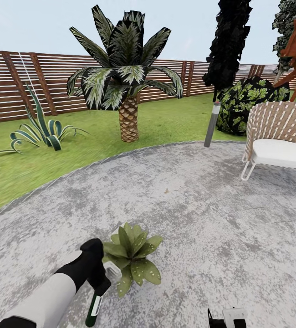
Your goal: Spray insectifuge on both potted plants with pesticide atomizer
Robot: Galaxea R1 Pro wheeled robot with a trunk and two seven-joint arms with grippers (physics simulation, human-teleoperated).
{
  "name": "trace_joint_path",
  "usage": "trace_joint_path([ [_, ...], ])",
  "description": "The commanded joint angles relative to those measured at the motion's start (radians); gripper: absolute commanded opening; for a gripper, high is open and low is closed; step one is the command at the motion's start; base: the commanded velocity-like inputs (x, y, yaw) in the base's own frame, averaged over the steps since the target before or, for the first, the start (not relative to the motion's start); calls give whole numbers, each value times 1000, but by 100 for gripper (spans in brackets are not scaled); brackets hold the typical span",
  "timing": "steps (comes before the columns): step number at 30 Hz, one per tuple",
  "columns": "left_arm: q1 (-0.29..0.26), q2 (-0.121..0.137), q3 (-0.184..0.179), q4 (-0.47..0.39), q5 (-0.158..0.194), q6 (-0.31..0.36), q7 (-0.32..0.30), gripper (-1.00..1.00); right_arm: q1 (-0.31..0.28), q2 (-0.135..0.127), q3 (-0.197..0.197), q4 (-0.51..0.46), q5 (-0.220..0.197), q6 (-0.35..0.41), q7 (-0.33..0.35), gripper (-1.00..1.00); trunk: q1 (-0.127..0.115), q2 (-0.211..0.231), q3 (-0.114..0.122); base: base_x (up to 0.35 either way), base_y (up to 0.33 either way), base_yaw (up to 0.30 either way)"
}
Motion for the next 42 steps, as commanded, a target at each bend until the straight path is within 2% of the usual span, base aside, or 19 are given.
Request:
trace_joint_path([
  [1,0,-1,0,-1,-10,5,-10,-100,-1,0,-4,1,10,-3,-6,100,0,0,-1,0,0,0],
  [10,0,-2,4,28,-10,7,-8,-100,-1,2,-5,-1,7,-3,-5,100,0,0,-1,0,0,0],
  [14,0,-2,-2,12,-15,5,-2,-100,0,5,-7,0,5,-3,-6,100,0,0,-1,-45,54,0],
  [26,-1,4,2,10,-15,5,-2,-100,-1,5,-6,0,5,-3,-6,100,0,0,-1,-110,282,-231],
  [36,-1,-2,1,10,-15,7,-2,-100,-1,6,-6,-1,5,-3,-7,100,0,0,-1,-7,309,-41],
  [42,-1,-4,1,10,-16,11,-2,-100,-1,6,-7,-1,4,-3,-7,100,0,0,-1,0,311,-243],
])
